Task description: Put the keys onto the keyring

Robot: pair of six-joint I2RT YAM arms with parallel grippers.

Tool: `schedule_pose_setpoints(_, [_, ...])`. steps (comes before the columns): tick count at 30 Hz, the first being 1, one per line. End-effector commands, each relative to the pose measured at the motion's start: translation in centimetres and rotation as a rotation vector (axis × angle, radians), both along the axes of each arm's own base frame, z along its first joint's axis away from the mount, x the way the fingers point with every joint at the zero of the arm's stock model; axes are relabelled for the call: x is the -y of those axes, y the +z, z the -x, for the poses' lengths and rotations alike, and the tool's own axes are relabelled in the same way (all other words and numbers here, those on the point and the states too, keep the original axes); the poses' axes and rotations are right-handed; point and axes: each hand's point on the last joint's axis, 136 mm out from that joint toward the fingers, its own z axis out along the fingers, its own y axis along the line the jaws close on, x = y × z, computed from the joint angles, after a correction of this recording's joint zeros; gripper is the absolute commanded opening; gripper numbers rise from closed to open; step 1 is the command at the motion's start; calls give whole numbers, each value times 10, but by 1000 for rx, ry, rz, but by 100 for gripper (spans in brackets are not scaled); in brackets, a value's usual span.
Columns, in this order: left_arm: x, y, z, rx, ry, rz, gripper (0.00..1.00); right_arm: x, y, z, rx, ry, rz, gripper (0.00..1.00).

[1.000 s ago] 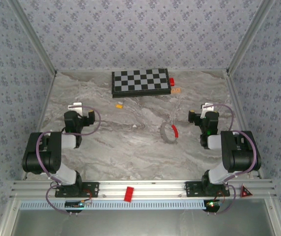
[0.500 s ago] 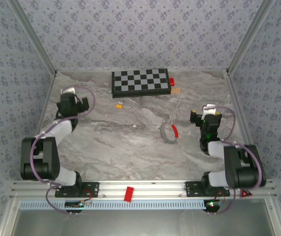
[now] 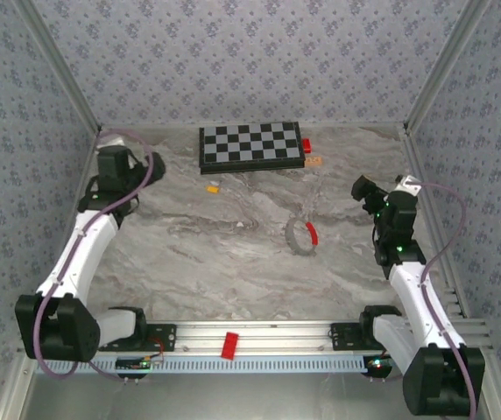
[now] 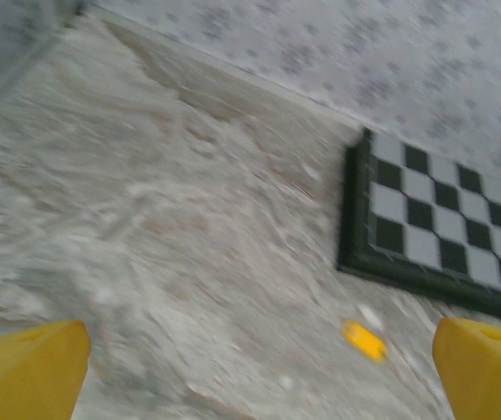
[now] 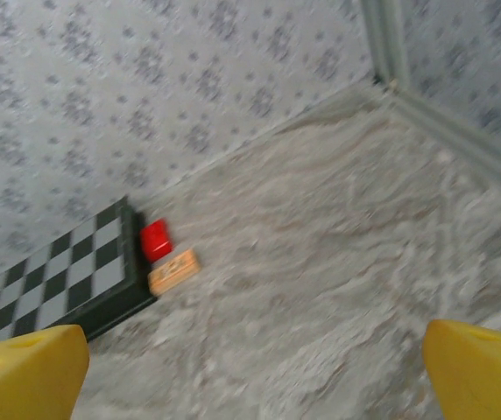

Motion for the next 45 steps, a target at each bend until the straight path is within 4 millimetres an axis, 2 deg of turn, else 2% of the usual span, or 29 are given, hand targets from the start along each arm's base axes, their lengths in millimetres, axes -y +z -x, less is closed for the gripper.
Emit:
schedule_pose_setpoints(1, [52, -11, 21, -33, -167, 3, 100, -30, -23, 15, -63, 139, -138, 100])
schedule_pose_setpoints(7, [135, -36, 40, -45, -422, -68, 99, -63, -42, 31, -132, 298, -188, 100])
schedule_pose_setpoints(12, [197, -68, 47, -101, -614, -126, 97, -89, -61, 41, -196, 376, -195, 100])
schedule_pose_setpoints(16, [241, -86, 47, -130, -738, -162, 92, -105, -77, 46, -255, 414, -194, 81])
schedule_pose_setpoints(18, [260, -96, 45, -147, -779, -182, 86, -111, -88, 47, -298, 423, -209, 65])
schedule_pose_setpoints(20, [274, -105, 42, -167, -806, -190, 82, -114, -100, 47, -347, 420, -211, 60])
schedule_pose_setpoints(23, [294, -115, 38, -194, -857, -169, 77, -111, -125, 45, -437, 381, -209, 58])
schedule_pose_setpoints(27, [313, -123, 31, -203, -900, -153, 73, -112, -143, 36, -496, 369, -249, 52])
schedule_pose_setpoints(32, [328, -131, 24, -220, -929, -145, 68, -123, -163, 24, -573, 405, -273, 46])
schedule_pose_setpoints(38, [335, -138, 23, -229, -955, -132, 69, -137, -181, 10, -629, 451, -309, 42])
schedule_pose_setpoints(45, [337, -145, 24, -239, -976, -133, 68, -167, -190, -2, -673, 578, -272, 38])
